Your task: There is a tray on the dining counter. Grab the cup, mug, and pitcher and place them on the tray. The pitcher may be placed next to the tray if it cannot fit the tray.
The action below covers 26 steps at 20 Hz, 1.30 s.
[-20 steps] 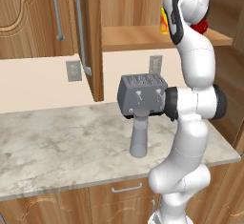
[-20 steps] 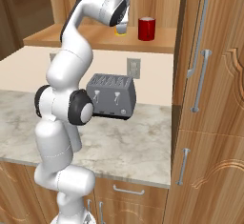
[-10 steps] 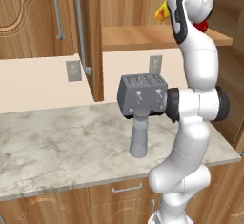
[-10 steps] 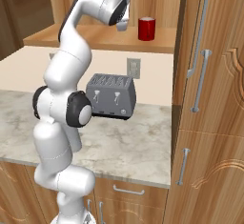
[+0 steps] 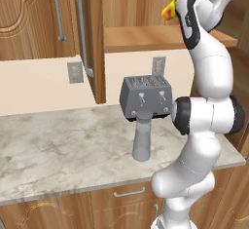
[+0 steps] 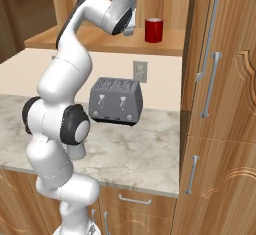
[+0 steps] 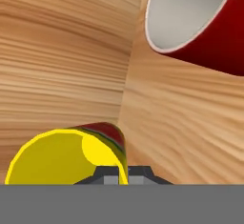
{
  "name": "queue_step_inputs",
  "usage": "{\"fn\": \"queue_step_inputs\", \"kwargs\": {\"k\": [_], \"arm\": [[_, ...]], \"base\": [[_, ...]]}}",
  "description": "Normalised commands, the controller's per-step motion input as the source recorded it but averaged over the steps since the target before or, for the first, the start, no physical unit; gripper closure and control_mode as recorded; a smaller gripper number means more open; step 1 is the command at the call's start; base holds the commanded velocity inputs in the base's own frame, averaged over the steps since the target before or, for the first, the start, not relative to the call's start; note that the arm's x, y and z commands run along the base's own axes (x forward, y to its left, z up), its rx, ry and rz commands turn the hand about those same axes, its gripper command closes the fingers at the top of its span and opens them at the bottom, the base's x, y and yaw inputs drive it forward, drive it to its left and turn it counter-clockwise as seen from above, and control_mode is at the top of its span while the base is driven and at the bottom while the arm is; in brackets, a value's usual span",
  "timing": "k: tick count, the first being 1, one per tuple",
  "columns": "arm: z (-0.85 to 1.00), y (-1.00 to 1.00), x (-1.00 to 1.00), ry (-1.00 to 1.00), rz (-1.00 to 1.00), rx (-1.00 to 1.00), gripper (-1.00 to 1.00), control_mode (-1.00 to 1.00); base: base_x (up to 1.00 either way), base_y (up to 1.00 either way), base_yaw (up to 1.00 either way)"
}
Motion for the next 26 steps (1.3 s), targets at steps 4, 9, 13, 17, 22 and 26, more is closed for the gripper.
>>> {"fn": "queue_step_inputs", "kwargs": {"k": [4, 9, 13, 17, 22, 26], "arm": [[-0.06, 0.00, -0.36, -0.13, -0.02, 0.00, 1.00, -1.00], [0.00, 0.00, -0.88, -0.01, -0.01, 0.00, 1.00, -1.00], [0.00, 0.00, -0.95, 0.08, 0.00, 0.00, 1.00, -1.00], [0.00, 0.00, -0.91, 0.19, 0.00, -0.02, 1.00, -1.00], [0.00, 0.09, -0.77, 0.28, 0.09, -0.09, 1.00, -1.00], [0.00, 0.17, -0.62, 0.33, 0.15, -0.09, 1.00, -1.00]], "base": [[0.00, 0.00, 0.00], [0.00, 0.00, 0.00], [0.00, 0.00, 0.00], [0.00, 0.00, 0.00], [0.00, 0.00, 0.00], [0.00, 0.00, 0.00]]}}
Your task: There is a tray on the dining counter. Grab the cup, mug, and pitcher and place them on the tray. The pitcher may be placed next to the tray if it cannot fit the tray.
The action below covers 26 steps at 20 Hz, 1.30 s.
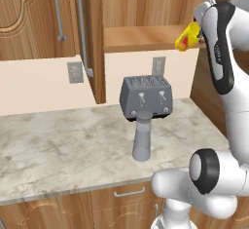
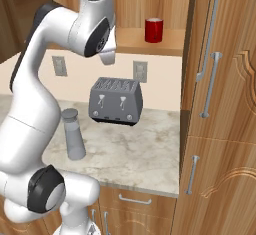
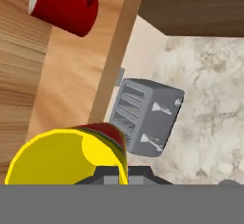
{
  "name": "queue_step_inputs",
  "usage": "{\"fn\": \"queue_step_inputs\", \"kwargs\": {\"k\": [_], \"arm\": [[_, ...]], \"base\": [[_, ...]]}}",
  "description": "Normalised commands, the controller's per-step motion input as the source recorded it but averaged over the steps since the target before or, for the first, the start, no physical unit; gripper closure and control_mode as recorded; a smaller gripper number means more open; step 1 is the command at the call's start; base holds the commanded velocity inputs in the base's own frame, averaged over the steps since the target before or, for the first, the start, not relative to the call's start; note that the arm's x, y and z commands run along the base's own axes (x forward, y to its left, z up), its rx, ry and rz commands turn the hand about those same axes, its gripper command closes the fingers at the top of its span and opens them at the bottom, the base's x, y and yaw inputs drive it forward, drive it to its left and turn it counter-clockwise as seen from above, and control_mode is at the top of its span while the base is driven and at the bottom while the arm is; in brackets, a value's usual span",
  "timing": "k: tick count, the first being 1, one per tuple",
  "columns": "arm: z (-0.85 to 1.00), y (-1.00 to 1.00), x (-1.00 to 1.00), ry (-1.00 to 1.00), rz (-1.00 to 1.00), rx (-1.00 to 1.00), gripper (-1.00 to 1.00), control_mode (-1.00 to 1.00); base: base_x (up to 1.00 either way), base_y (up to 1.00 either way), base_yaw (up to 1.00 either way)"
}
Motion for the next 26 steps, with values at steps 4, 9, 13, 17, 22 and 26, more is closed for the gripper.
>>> {"fn": "queue_step_inputs", "kwargs": {"k": [4, 9, 13, 17, 22, 26], "arm": [[0.00, 0.22, -0.57, 0.31, 0.20, -0.10, 1.00, -1.00], [-0.20, 0.24, -0.40, 0.21, 0.19, -0.13, 1.00, -1.00], [-0.28, 0.18, -0.21, 0.11, 0.14, -0.10, 1.00, -1.00], [-0.36, 0.04, -0.21, 0.03, 0.16, -0.11, 1.00, -1.00], [-0.43, 0.00, -0.30, 0.03, 0.21, -0.10, 1.00, -1.00], [-0.47, 0.02, -0.22, 0.04, 0.16, -0.11, 1.00, -1.00]], "base": [[0.00, 0.00, 0.00], [0.00, 0.00, 0.00], [0.00, 0.00, 0.00], [0.00, 0.00, 0.00], [0.00, 0.00, 0.00], [0.00, 0.00, 0.00]]}}
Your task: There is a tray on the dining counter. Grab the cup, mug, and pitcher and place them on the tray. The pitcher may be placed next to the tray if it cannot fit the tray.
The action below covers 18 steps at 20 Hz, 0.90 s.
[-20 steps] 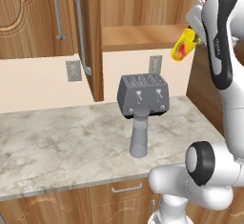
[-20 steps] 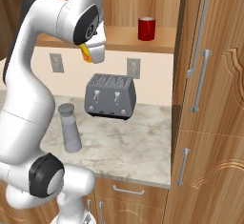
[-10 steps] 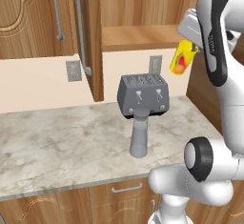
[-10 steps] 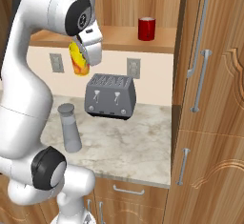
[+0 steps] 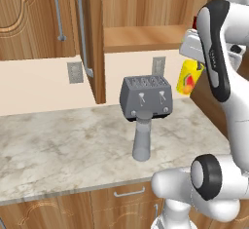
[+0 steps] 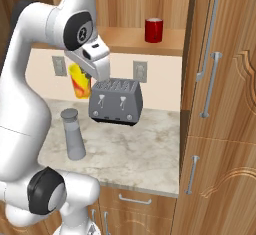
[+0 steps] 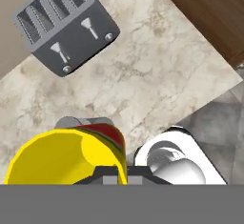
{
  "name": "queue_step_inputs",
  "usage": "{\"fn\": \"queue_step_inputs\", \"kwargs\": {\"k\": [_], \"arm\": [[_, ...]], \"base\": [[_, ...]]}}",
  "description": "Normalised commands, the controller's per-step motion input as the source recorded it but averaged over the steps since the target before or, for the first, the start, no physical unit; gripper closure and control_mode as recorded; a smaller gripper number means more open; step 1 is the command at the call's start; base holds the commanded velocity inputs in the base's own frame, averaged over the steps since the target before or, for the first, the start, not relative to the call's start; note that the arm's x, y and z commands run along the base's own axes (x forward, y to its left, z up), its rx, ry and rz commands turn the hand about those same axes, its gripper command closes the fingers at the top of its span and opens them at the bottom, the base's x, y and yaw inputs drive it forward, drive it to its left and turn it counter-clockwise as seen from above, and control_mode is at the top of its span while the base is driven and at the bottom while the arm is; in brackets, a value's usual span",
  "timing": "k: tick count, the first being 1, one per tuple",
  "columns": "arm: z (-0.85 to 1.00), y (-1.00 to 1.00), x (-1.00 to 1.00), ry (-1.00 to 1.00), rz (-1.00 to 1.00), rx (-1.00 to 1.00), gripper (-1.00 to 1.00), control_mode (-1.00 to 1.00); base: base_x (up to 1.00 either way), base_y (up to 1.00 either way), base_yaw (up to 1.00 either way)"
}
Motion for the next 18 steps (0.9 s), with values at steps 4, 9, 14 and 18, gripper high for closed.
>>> {"fn": "queue_step_inputs", "kwargs": {"k": [4, 9, 14, 18], "arm": [[-0.35, 0.08, -0.17, 0.07, 0.16, -0.13, 1.00, -1.00], [-0.20, 0.10, -0.16, 0.10, 0.14, -0.11, 1.00, -1.00], [-0.06, 0.02, -0.14, 0.10, 0.13, -0.08, 1.00, -1.00], [-0.20, 0.00, -0.17, 0.01, 0.06, 0.00, 1.00, -1.00]], "base": [[0.00, 0.00, 0.00], [0.00, 0.00, 0.00], [0.00, 0.00, 0.00], [0.00, 0.00, 0.00]]}}
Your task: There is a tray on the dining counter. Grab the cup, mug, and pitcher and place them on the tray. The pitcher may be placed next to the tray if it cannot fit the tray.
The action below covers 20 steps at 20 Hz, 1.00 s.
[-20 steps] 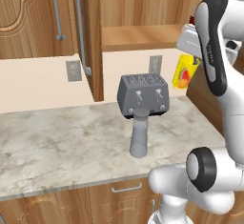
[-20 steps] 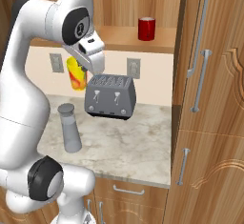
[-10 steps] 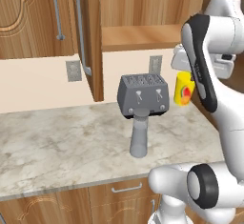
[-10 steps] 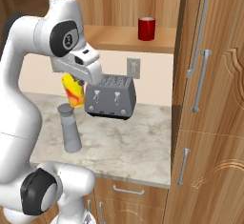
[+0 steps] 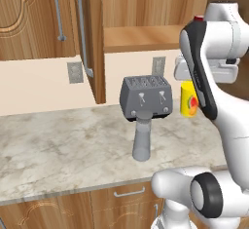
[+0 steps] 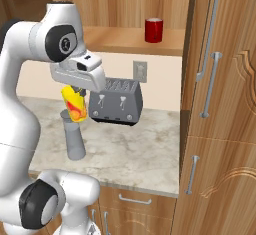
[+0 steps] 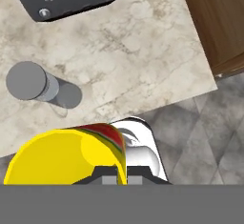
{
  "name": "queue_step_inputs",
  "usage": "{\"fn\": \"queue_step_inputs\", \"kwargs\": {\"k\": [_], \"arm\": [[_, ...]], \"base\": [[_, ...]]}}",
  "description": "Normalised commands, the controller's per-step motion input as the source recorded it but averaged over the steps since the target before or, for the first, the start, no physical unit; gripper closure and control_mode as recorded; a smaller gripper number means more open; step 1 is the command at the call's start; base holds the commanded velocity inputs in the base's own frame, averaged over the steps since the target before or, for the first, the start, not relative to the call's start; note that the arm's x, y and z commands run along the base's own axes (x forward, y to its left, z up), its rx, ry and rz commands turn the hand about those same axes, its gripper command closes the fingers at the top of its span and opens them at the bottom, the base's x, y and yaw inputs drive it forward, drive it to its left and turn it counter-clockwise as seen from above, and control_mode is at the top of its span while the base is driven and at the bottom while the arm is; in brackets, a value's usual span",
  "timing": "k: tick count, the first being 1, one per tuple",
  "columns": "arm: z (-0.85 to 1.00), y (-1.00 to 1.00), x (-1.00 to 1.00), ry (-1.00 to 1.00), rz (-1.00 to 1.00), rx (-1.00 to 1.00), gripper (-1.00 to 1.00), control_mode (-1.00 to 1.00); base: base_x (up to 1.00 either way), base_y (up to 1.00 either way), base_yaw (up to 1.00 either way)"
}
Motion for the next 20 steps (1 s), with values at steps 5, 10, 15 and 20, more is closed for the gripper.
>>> {"fn": "queue_step_inputs", "kwargs": {"k": [5, 10, 15, 20], "arm": [[-0.23, 0.00, -0.06, -0.01, 0.00, 0.00, 1.00, -1.00], [-0.04, 0.00, 0.00, 0.00, 0.02, 0.00, 1.00, -1.00], [0.00, 0.00, 0.00, 0.00, 0.03, -0.01, 1.00, 1.00], [0.00, 0.00, 0.00, 0.00, 0.00, 0.00, 1.00, 1.00]], "base": [[0.00, 0.00, 0.00], [0.00, 0.00, 0.00], [-0.02, 0.00, 0.04], [-0.43, 0.01, 0.18]]}}
